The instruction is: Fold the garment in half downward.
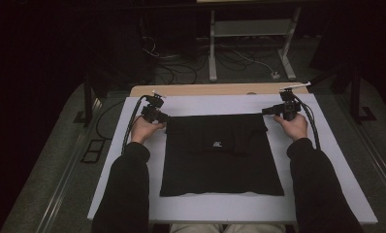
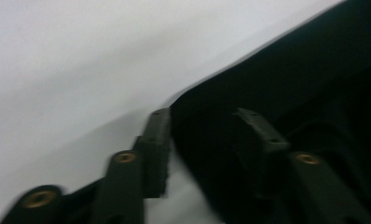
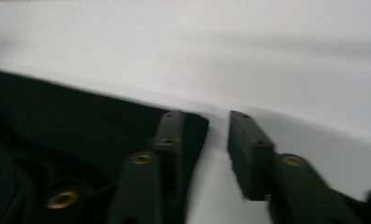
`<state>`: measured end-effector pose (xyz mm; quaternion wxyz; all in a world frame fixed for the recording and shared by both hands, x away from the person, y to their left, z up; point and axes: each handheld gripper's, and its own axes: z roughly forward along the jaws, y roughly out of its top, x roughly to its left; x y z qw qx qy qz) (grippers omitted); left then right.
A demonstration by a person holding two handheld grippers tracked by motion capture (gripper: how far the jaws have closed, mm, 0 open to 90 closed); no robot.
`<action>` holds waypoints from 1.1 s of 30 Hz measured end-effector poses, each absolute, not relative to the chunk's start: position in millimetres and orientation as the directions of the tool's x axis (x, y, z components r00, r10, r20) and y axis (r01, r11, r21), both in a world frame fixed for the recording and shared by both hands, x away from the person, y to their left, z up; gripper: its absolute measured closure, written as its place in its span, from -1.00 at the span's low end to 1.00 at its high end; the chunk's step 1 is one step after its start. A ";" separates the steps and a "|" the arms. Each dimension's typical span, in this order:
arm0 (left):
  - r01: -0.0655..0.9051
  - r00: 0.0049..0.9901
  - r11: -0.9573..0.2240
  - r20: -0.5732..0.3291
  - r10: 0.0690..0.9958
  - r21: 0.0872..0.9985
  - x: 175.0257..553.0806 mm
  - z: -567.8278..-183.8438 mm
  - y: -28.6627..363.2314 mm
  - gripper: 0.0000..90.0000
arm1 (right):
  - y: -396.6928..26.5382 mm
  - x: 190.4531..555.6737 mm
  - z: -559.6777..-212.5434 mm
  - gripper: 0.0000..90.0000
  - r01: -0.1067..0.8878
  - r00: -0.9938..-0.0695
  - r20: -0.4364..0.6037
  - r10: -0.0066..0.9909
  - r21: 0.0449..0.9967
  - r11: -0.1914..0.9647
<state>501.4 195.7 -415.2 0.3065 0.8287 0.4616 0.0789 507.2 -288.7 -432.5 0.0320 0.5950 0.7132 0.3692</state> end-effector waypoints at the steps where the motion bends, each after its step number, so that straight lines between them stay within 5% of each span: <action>1: 0.712 0.563 -0.380 -0.158 0.811 0.590 500.5 -413.0 193.6 0.06 | -290.3 506.9 -432.3 0.16 0.821 -0.293 0.397 0.870 0.570 0.017; 8: 0.671 0.604 -0.337 -0.223 0.765 0.661 496.6 -403.9 185.9 -0.37 | -289.7 503.2 -425.1 -0.49 0.797 -0.338 0.414 0.845 0.603 0.024; 13: 0.688 0.601 -0.324 -0.260 0.756 0.650 494.8 -400.6 181.8 -0.97 | -281.2 498.1 -416.6 -0.81 0.773 -0.409 0.427 0.806 0.632 0.058; 15: 0.685 0.606 -0.296 -0.295 0.738 0.665 493.0 -398.7 182.6 -1.00 | -275.9 496.2 -413.1 -1.00 0.765 -0.419 0.427 0.801 0.641 0.058; 33: 0.585 0.715 -0.297 -0.306 0.629 0.755 479.8 -388.5 156.0 -1.00 | -244.3 478.8 -391.7 -1.00 0.708 -0.569 0.416 0.710 0.686 0.166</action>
